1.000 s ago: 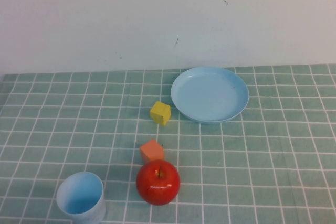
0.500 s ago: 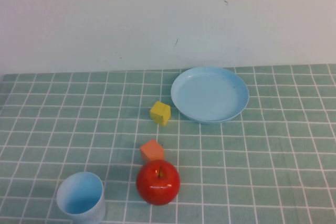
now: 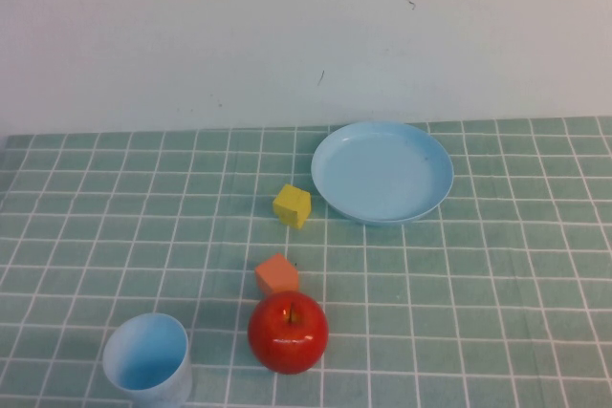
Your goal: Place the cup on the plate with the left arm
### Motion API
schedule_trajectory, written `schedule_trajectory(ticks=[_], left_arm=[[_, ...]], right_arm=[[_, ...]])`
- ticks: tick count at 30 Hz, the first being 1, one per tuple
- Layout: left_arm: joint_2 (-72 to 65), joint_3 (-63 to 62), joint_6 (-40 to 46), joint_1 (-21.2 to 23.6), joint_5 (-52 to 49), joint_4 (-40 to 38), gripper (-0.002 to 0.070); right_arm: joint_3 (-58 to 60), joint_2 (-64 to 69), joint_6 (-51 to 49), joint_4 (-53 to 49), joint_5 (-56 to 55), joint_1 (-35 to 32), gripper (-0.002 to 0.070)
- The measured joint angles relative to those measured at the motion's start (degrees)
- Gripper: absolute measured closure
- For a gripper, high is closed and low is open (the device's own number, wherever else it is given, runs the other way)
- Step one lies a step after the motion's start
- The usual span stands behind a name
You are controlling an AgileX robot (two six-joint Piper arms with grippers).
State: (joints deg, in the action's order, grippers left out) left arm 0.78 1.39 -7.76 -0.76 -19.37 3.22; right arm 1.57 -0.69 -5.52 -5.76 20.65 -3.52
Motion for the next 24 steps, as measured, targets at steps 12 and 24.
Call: schedule_trajectory(ticks=[12, 24], left_arm=[[0.00, -0.10, 0.00, 0.00, -0.37, -0.10, 0.0678], [0.00, -0.10, 0.00, 0.00, -0.37, -0.10, 0.0678]], right_arm=[[0.00, 0.00, 0.00, 0.00, 0.00, 0.00, 0.0678], [0.00, 0.00, 0.00, 0.00, 0.00, 0.00, 0.0678]])
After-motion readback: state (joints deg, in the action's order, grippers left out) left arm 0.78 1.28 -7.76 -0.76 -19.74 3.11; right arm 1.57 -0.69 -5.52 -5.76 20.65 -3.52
